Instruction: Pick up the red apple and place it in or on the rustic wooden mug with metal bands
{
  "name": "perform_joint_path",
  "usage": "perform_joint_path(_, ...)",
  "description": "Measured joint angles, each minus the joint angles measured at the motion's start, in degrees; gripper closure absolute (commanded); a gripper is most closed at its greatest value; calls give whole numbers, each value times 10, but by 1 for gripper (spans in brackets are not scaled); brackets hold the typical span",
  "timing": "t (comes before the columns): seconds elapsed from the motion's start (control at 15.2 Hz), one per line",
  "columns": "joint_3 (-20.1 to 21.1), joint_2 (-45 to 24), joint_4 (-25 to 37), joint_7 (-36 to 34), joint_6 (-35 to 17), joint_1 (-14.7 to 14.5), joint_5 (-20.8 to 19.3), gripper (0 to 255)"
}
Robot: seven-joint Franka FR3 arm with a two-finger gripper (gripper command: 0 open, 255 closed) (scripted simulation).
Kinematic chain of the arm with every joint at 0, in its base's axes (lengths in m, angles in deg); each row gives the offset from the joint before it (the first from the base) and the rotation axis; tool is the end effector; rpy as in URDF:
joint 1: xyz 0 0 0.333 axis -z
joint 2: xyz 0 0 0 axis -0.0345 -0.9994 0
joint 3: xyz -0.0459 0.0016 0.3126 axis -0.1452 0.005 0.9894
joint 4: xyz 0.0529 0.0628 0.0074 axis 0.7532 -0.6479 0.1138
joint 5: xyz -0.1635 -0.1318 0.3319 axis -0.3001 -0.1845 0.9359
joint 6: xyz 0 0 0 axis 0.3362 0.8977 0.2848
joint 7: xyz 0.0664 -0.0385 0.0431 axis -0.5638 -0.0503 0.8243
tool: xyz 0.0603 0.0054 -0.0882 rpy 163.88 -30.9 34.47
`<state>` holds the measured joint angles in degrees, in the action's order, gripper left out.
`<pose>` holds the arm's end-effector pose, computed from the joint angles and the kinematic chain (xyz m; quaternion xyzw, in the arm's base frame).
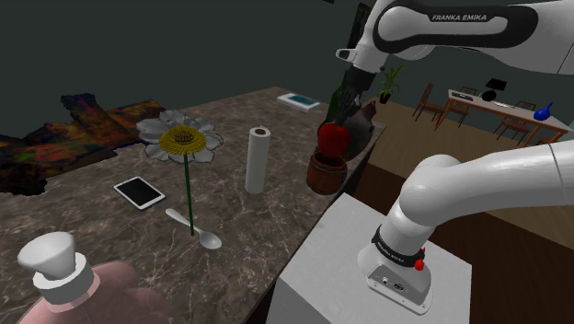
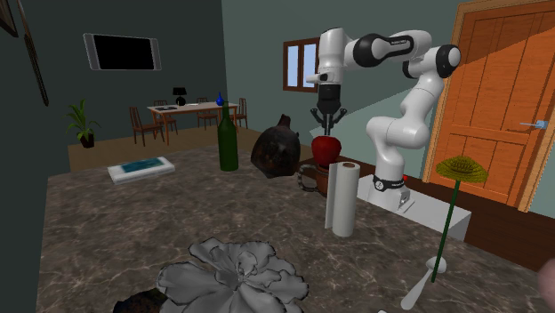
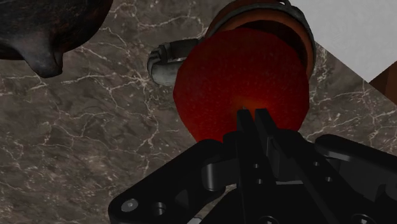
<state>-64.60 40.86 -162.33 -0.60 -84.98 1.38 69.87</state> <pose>0.2911 -0.0987 0.5179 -0.9289 -0.3639 -0.0606 0.0329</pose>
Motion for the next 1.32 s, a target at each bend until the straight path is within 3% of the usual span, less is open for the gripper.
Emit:
perform_joint_path(0.26, -1, -2, 1, 1, -2, 0, 0, 255)
perform_joint_path(0.33, 0, 0, 0, 1, -2, 0, 0, 0)
perform_joint_path(0.73, -1, -1, -3, 1, 0, 1, -1, 0)
perform_joint_path(1.06, 3, -4, 61, 0, 62, -1, 3, 0)
perform_joint_path(1.32, 2, -6, 71, 1, 70, -1, 3, 0)
